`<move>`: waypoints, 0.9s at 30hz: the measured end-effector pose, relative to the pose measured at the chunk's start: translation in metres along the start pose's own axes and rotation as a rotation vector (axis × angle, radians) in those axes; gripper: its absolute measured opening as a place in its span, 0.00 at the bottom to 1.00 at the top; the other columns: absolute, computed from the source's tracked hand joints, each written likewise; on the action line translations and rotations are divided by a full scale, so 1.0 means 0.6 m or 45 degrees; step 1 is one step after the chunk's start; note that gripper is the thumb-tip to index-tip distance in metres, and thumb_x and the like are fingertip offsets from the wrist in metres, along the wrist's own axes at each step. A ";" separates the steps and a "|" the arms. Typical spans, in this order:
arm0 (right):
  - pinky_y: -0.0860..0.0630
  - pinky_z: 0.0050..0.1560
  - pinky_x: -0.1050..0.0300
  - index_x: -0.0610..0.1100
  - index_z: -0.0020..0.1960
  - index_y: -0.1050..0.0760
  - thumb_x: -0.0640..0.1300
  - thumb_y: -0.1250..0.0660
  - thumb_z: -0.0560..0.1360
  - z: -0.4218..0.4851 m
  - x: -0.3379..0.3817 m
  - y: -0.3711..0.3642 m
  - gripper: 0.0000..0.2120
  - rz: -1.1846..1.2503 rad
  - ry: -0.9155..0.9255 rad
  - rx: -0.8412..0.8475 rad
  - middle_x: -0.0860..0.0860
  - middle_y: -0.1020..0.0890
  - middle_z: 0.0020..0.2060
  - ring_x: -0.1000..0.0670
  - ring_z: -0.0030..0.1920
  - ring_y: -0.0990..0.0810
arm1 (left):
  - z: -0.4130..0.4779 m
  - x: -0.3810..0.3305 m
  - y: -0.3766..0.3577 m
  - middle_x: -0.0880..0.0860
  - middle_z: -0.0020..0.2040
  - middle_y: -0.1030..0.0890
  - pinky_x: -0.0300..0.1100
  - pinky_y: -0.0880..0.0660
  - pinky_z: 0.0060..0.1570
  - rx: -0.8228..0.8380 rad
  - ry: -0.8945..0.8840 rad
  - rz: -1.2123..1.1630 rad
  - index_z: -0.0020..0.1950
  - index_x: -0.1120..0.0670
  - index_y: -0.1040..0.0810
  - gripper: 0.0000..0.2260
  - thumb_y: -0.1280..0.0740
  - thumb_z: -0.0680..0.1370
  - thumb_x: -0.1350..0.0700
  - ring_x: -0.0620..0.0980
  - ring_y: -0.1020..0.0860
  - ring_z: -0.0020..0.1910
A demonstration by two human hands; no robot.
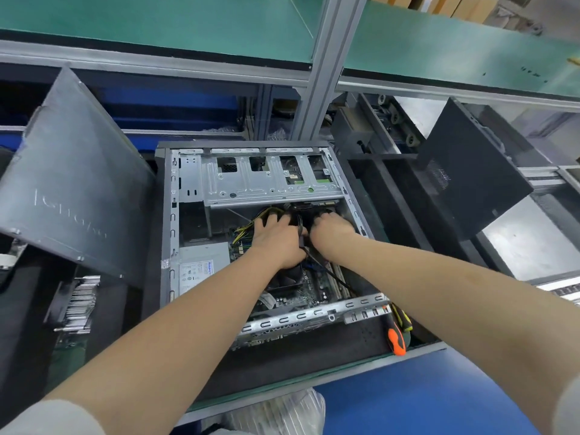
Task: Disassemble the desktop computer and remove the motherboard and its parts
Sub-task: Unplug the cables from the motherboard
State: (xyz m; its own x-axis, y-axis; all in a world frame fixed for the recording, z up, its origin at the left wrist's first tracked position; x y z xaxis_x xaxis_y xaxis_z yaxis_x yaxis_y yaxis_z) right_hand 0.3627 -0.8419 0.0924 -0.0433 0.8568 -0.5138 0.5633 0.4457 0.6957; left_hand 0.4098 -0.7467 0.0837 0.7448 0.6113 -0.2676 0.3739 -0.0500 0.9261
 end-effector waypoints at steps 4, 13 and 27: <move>0.32 0.43 0.54 0.49 0.59 0.18 0.41 0.32 0.76 0.011 -0.014 0.017 0.13 -0.098 -0.109 0.034 0.53 0.16 0.55 0.47 0.58 0.18 | 0.003 0.003 -0.002 0.53 0.76 0.34 0.62 0.45 0.70 0.028 -0.012 -0.009 0.73 0.32 0.29 0.21 0.37 0.79 0.38 0.60 0.41 0.74; 0.28 0.43 0.51 0.44 0.63 0.20 0.35 0.34 0.79 0.041 -0.018 0.009 0.14 0.014 -0.088 0.035 0.49 0.18 0.61 0.44 0.62 0.19 | 0.011 -0.003 -0.011 0.53 0.76 0.34 0.61 0.44 0.68 0.043 -0.084 0.111 0.73 0.33 0.30 0.22 0.39 0.78 0.37 0.61 0.40 0.73; 0.26 0.67 0.44 0.43 0.72 0.26 0.37 0.34 0.79 0.075 -0.026 -0.008 0.21 0.080 -0.159 0.126 0.45 0.26 0.72 0.39 0.73 0.29 | 0.019 -0.016 -0.020 0.51 0.73 0.30 0.63 0.45 0.68 0.143 -0.103 0.220 0.75 0.34 0.32 0.23 0.42 0.79 0.39 0.61 0.40 0.74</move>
State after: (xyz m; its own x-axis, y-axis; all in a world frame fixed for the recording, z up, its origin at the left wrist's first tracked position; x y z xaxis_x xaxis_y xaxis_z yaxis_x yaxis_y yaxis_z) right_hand 0.3981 -0.8693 0.0746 0.0940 0.8407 -0.5333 0.6405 0.3590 0.6789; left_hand 0.4044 -0.7610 0.0719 0.8435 0.5206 -0.1319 0.2925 -0.2394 0.9258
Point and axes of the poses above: each hand's wrist, its own z-axis towards the middle knuckle, its own y-axis out of the back of the hand, x = y × z, the point moved 6 cm from there along z, towards the middle knuckle
